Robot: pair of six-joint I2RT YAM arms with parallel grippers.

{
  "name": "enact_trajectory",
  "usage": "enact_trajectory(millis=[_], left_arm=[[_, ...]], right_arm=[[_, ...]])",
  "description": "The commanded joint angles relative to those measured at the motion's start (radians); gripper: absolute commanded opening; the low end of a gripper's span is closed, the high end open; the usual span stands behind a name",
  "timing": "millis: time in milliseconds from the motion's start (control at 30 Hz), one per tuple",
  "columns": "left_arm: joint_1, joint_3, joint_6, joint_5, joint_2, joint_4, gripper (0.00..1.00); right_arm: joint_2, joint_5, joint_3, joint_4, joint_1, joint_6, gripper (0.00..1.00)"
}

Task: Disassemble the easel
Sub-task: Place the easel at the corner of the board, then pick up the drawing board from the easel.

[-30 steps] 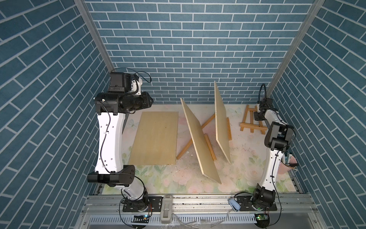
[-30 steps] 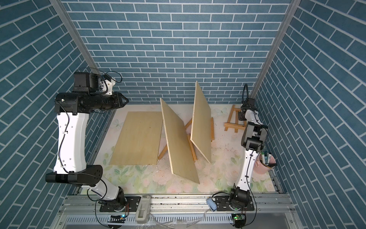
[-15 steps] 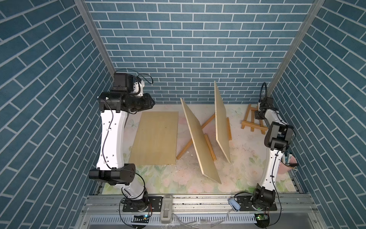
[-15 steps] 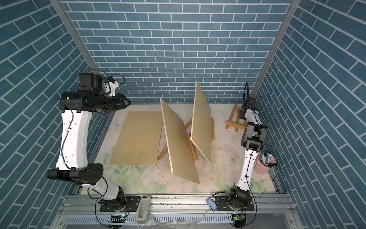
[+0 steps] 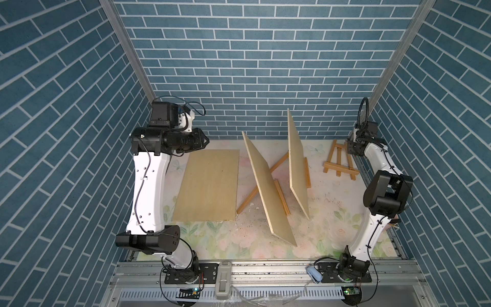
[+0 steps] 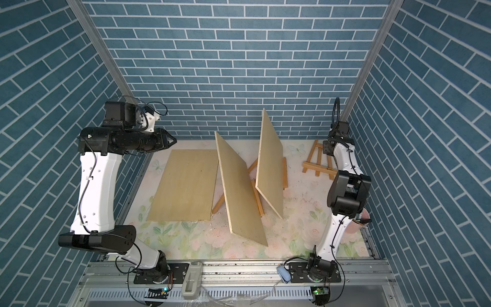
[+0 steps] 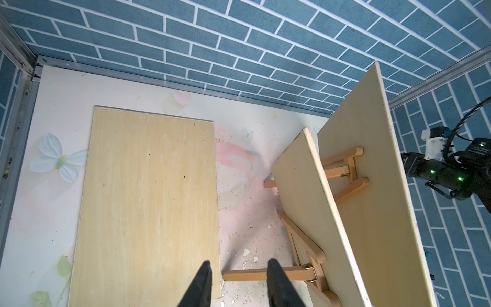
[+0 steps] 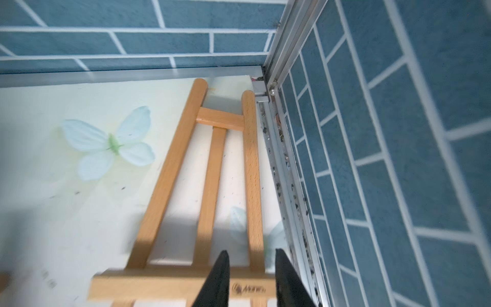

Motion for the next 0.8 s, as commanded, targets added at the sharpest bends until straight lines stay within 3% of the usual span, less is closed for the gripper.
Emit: enact_trajectory(millis=[0,333,533,767], left_arm=[[-0.043,0.036,-0.041,-0.017,-0.021,-0.040,0.38],[-0.357,0.339,-0.151,-0.166,0.148,-0.245,0.43],[-0.487,0.243,-0.204,-0.242,0.149,-0.247,0.43],[-0.566,0.104,-0.269,-0.273,0.114,-0.148,0.45]], right_arm=[[-0.148,-0.034,-0.096,-0.091,0.036,0.091,0.31],[-0.579,-0.085,-0.409,-0.216,0.102,0.243,0.31],[-0.688,-0.145,-0.461,-0.272,0.127,0.301,0.31],[-0.673,-0.200,-0.448,-0.281,0.220,0.340,0.32]])
